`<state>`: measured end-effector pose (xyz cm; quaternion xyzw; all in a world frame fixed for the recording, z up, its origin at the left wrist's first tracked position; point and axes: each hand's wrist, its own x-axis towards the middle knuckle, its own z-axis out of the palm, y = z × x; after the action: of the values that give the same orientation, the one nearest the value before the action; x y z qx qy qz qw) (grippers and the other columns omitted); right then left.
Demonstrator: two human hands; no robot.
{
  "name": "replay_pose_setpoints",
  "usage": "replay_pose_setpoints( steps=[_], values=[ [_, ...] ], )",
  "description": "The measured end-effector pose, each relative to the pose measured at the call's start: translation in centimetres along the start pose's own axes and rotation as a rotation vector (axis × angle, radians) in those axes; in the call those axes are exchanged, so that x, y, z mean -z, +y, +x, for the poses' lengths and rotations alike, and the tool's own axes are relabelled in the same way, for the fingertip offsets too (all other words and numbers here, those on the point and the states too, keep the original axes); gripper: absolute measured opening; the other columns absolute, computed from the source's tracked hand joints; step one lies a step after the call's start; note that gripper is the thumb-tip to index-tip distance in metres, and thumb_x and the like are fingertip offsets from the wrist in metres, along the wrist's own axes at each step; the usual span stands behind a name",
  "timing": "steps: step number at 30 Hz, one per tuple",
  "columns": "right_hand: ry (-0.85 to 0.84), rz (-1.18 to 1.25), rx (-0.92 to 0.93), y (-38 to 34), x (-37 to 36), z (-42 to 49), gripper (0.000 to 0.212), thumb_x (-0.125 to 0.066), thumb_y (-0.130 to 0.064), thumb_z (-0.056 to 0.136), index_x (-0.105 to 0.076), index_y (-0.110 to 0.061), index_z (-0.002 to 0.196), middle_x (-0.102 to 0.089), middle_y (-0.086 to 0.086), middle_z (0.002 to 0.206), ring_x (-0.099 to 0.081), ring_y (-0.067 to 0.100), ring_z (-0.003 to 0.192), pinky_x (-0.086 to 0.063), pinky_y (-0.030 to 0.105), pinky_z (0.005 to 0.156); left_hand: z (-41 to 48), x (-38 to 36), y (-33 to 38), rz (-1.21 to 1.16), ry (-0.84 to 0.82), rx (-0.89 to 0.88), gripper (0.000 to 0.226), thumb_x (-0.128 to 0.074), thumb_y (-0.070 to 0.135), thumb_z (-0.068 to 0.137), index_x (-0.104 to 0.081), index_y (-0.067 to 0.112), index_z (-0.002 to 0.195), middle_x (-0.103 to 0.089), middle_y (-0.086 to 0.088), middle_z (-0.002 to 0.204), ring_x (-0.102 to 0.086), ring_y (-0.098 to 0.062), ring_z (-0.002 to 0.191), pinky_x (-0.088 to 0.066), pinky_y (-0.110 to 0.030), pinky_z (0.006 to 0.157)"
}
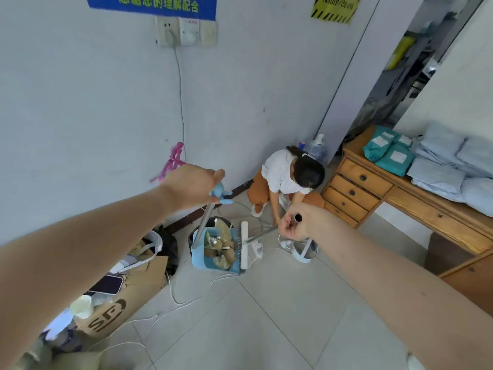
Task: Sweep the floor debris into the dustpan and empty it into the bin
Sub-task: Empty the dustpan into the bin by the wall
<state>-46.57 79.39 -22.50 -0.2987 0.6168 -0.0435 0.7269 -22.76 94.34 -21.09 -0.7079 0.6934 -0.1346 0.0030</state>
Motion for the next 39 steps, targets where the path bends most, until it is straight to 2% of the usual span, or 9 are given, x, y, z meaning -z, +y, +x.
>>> replay_pose_setpoints(
  steps=[3,6,13,16,24,27,29,33,39],
  values=[
    [-0.037,0.017,0.043,-1.9,-2.4,0.2,0.028,-0.03,-0.005,0.095,-0.042,-0.008,0.07,-0.037,0.006,0.044,-0.037,0.014,0.035,-0.04,0.019,0.032,0.1,0.5,-2.0,0.033,0.039,0.005,0.029,-0.064,0.045,0.082,-0.044,0.025,0.088,-0.053,0.011,0.07,-0.042,-0.011,0.043,-0.028,-0.019,0.035],
    [-0.056,0.009,0.05,-3.5,-4.4,2.0,0.028,-0.029,-0.005,0.097,-0.04,-0.009,0.073,-0.035,0.006,0.041,-0.036,0.015,0.026,-0.04,0.02,0.031,0.6,-0.4,-3.4,0.08,0.019,0.006,0.031,-0.063,0.043,0.083,-0.043,0.02,0.093,-0.06,0.004,0.074,-0.048,-0.017,0.046,-0.038,-0.023,0.037],
    [-0.097,-0.007,0.041,-5.8,-7.8,7.6,0.022,-0.03,0.001,0.092,-0.045,-0.009,0.08,-0.037,0.004,0.053,-0.035,0.014,0.029,-0.041,0.019,0.034,2.8,-5.2,-4.0,0.17,-0.135,-0.005,0.032,-0.054,0.039,0.09,-0.035,0.016,0.101,-0.058,-0.002,0.076,-0.055,-0.023,0.057,-0.052,-0.034,0.048],
    [-0.139,-0.041,0.02,-6.1,-8.2,9.3,0.033,-0.022,0.0,0.093,-0.037,-0.011,0.067,-0.032,0.004,0.034,-0.033,0.014,0.021,-0.039,0.015,0.03,3.2,-7.5,-3.4,0.193,-0.216,0.0,0.036,-0.056,0.037,0.09,-0.034,0.014,0.109,-0.058,-0.003,0.076,-0.052,-0.021,0.056,-0.049,-0.033,0.047],
    [-0.148,-0.121,-0.029,-7.1,-7.8,12.5,0.033,-0.024,-0.001,0.096,-0.037,-0.012,0.067,-0.032,0.004,0.035,-0.034,0.014,0.021,-0.037,0.015,0.029,3.3,-12.1,-0.2,0.185,-0.297,-0.092,0.044,-0.058,0.006,0.086,-0.034,0.004,0.123,-0.061,-0.008,0.086,-0.059,-0.027,0.061,-0.043,-0.031,0.045],
    [-0.14,-0.143,-0.033,-6.8,-7.1,13.0,0.034,-0.024,-0.001,0.095,-0.038,-0.012,0.065,-0.032,0.004,0.035,-0.034,0.014,0.02,-0.037,0.014,0.029,2.9,-13.3,1.5,0.162,-0.303,-0.056,0.056,-0.056,0.01,0.084,-0.026,0.003,0.13,-0.064,-0.009,0.082,-0.061,-0.027,0.059,-0.039,-0.028,0.042],
    [-0.127,-0.171,-0.031,-6.7,-6.4,13.3,0.035,-0.025,-0.001,0.095,-0.037,-0.012,0.064,-0.032,0.004,0.034,-0.034,0.013,0.021,-0.037,0.014,0.029,2.8,-13.9,2.6,0.077,-0.327,0.068,0.061,-0.056,0.019,0.082,-0.026,0.006,0.133,-0.065,-0.01,0.078,-0.061,-0.027,0.06,-0.029,-0.027,0.04],
    [-0.11,-0.161,-0.017,-6.8,-5.4,12.8,0.032,-0.025,-0.001,0.094,-0.039,-0.01,0.067,-0.032,0.004,0.036,-0.033,0.013,0.021,-0.038,0.014,0.03,3.0,-14.3,4.5,0.053,-0.521,0.155,0.041,-0.05,0.046,0.087,-0.06,0.009,0.103,-0.067,-0.009,0.087,-0.063,-0.028,0.076,-0.038,-0.03,0.051],
    [-0.149,-0.131,-0.024,-7.8,-3.9,10.9,0.033,-0.024,-0.001,0.096,-0.036,-0.012,0.068,-0.03,0.003,0.039,-0.032,0.012,0.022,-0.035,0.013,0.029,3.2,-14.2,6.9,0.151,-0.583,-0.072,0.024,-0.05,0.024,0.09,-0.066,0.007,0.093,-0.07,-0.009,0.087,-0.065,-0.028,0.076,-0.038,-0.03,0.054]
  ],
)
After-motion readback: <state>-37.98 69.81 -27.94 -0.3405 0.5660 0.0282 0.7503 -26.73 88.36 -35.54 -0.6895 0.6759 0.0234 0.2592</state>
